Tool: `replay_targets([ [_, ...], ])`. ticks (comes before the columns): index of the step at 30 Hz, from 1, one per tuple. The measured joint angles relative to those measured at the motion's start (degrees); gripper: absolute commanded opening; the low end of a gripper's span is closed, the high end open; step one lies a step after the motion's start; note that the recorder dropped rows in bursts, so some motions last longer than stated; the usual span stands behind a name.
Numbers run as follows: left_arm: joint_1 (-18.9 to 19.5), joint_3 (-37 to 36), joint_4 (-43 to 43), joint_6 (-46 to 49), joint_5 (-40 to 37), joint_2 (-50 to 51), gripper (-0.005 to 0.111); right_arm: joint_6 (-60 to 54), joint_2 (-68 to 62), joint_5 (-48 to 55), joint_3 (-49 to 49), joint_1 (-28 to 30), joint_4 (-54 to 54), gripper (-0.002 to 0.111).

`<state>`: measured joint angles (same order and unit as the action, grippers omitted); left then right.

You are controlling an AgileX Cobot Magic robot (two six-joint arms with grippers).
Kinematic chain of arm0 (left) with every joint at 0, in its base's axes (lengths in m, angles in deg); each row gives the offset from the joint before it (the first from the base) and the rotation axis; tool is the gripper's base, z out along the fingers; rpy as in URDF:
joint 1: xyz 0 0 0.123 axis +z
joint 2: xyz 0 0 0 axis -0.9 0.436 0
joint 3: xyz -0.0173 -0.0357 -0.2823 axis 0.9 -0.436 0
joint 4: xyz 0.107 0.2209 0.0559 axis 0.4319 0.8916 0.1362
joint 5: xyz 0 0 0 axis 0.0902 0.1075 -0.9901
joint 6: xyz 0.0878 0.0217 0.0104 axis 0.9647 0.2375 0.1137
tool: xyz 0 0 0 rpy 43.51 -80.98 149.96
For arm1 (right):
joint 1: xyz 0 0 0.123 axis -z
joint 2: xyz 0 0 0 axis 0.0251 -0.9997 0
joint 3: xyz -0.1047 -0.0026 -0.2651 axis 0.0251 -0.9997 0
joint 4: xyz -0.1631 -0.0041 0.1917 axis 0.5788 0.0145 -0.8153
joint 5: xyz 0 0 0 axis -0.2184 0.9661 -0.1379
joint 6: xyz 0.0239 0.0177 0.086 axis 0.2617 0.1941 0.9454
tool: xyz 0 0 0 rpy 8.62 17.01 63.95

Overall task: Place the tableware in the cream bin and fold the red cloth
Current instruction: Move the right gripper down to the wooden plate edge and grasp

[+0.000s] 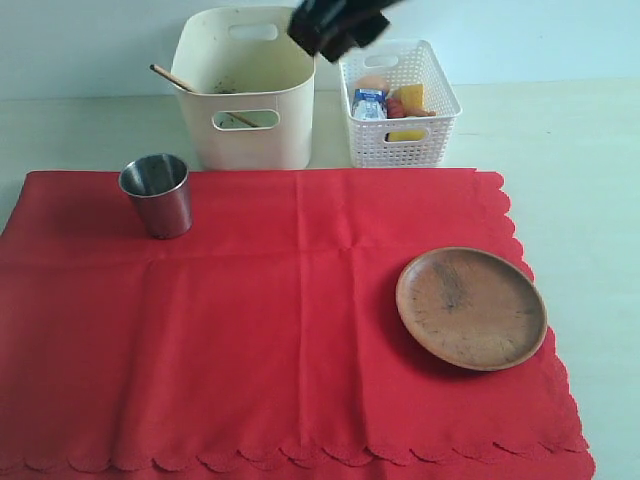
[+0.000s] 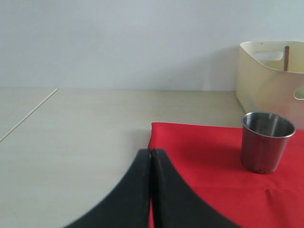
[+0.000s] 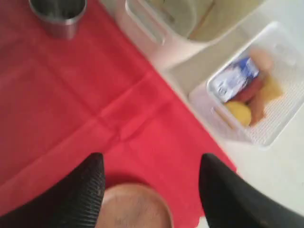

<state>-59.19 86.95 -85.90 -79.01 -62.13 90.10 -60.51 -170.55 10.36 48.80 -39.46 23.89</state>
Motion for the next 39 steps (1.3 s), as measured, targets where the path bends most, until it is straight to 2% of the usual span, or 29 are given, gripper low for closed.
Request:
replay_targets([
  [2,0.00,0.00,0.00,0.00,0.00,0.00,0.000,0.12,0.13,3.48,-4.64,0.00,-0.01,0.054],
  [5,0.00,0.00,0.00,0.00,0.00,0.00,0.000,0.37,0.13,1.48,-16.48,2.58,-0.73,0.054],
  [9,0.00,0.00,0.00,0.00,0.00,0.00,0.000,1.46,0.13,-5.00,-27.37,12.84,-2.96,0.054],
  [12,0.00,0.00,0.00,0.00,0.00,0.00,0.000,-1.52,0.13,-11.28,-32.58,21.76,-8.82,0.054],
  [20,0.00,0.00,0.00,0.00,0.00,0.00,0.000,-16.44,-5.75,-13.74,-34.64,32.77,-24.61,0.054],
  [30,0.00,0.00,0.00,0.00,0.00,0.00,0.000,-22.74,-13.53,-20.34,-34.64,34.87,-28.36,0.052],
  [32,0.00,0.00,0.00,0.00,0.00,0.00,0.000,-23.32,-15.05,-21.08,-34.64,34.87,-28.36,0.046],
  [34,0.00,0.00,0.00,0.00,0.00,0.00,0.000,-25.39,-16.25,-21.12,-34.64,34.87,-29.19,0.032],
  [37,0.00,0.00,0.00,0.00,0.00,0.00,0.000,-27.73,-16.40,-20.76,-34.64,34.87,-30.70,0.002],
  [39,0.00,0.00,0.00,0.00,0.00,0.00,0.000,-28.20,-16.40,-20.86,-34.30,35.00,-31.01,0.000],
])
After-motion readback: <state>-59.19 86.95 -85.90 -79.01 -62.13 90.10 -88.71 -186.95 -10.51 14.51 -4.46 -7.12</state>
